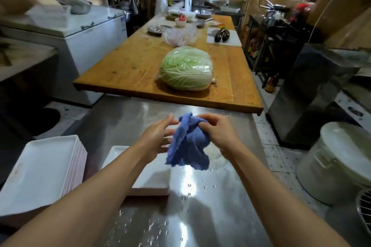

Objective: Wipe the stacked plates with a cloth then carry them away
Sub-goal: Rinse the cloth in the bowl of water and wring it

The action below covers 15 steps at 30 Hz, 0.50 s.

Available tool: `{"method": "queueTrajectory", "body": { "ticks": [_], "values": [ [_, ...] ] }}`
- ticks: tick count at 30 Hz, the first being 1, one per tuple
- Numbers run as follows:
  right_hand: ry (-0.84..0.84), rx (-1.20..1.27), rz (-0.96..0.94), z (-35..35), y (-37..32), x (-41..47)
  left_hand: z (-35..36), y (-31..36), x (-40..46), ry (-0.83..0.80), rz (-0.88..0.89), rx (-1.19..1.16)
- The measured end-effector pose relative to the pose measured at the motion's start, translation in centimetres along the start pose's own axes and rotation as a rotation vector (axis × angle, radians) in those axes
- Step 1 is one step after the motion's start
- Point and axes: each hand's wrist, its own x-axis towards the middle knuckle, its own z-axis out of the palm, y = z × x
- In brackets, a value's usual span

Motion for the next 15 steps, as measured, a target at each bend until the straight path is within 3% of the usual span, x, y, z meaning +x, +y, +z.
{"method": "queueTrajectory", "body": {
  "ticks": [3,6,10,15],
  "values": [
    [0.098,-0.175,-0.021,3.5,-0.8,-1.2,-2.4,-0.8,-2.3,0.043,0.169,0.173],
    [0.040,-0.203,-0.042,6.6,-1.5,-2.5,-5.1,-1.8,-3.8,0.044,0.227,0.258],
    [0.024,-0.186,-0.051,9.4,-2.4,-4.0,-9.0,-2.5,-4.8,0.099,0.113,0.077],
    [-0.062,-0.006,0.100,11.6,-2.4,-6.0,-12.1,-3.4,-5.2,0.174,-0.001,-0.177]
  ]
}}
